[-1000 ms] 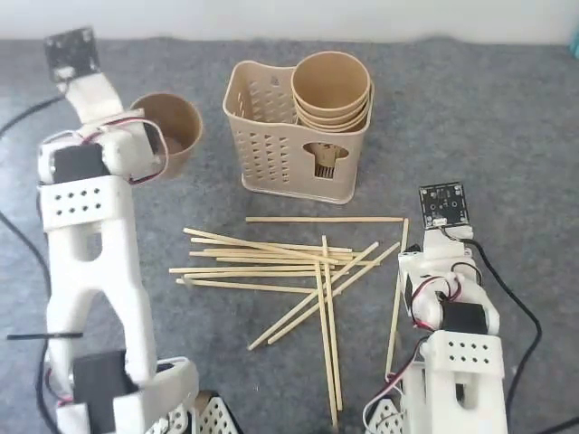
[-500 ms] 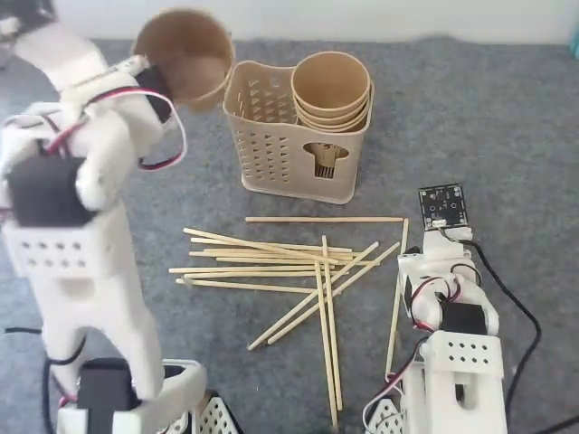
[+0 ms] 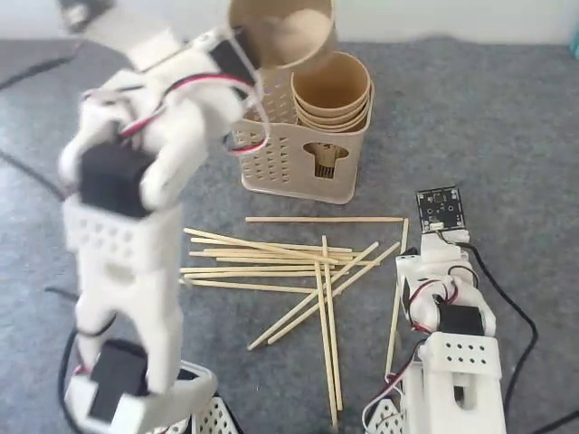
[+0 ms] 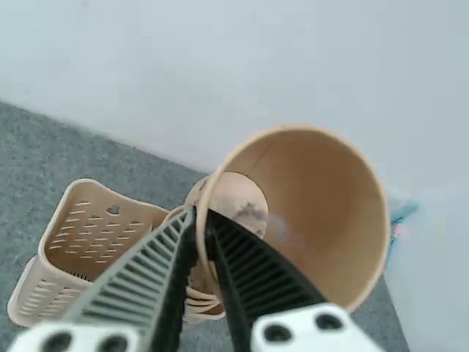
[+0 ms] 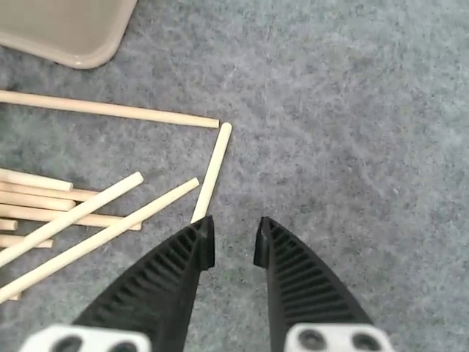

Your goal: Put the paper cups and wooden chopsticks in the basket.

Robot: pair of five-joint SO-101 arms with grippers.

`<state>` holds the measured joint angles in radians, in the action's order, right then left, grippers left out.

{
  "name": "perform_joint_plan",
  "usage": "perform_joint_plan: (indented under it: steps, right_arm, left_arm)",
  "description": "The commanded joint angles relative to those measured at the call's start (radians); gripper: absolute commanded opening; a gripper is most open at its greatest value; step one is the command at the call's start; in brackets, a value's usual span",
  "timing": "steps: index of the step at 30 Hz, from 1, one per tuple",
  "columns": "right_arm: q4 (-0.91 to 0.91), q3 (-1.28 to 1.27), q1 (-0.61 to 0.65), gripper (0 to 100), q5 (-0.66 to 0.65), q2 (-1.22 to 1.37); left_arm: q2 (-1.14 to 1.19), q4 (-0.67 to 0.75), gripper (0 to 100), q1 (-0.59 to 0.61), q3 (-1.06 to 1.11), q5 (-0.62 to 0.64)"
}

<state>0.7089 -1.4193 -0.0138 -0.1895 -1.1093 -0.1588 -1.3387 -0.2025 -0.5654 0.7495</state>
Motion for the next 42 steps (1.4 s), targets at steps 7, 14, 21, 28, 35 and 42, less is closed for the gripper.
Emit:
perform_joint_plan:
  steps: [7, 14, 21, 28, 35, 42]
  right_arm:
    - [-0.024, 0.008, 0.012, 11.2, 0.003, -0.024]
    - [-0.024, 0.008, 0.012, 11.2, 0.003, -0.024]
    - [-0.025, 0.008, 0.013, 11.2, 0.003, -0.024]
    - [-0.025, 0.006, 0.013, 11.2, 0.003, -0.024]
    - [-0.024, 0.006, 0.013, 11.2, 0.003, -0.024]
    - [0.064, 0.043, 0.027, 11.2, 0.003, -0.039]
  left_arm:
    - [0.203, 0.089, 2, -0.008, -0.041, 0.008]
    - [0.256, 0.014, 3, -0.025, -0.039, -0.035]
    - [0.255, -0.172, 6, -0.066, -0.139, -0.109]
    - [0.267, -0.301, 4, -0.064, -0.374, -0.161]
    - [0.255, -0.384, 22, -0.025, -0.377, -0.215]
    - [0.038, -0.42, 21, 0.089, -0.354, -0.33]
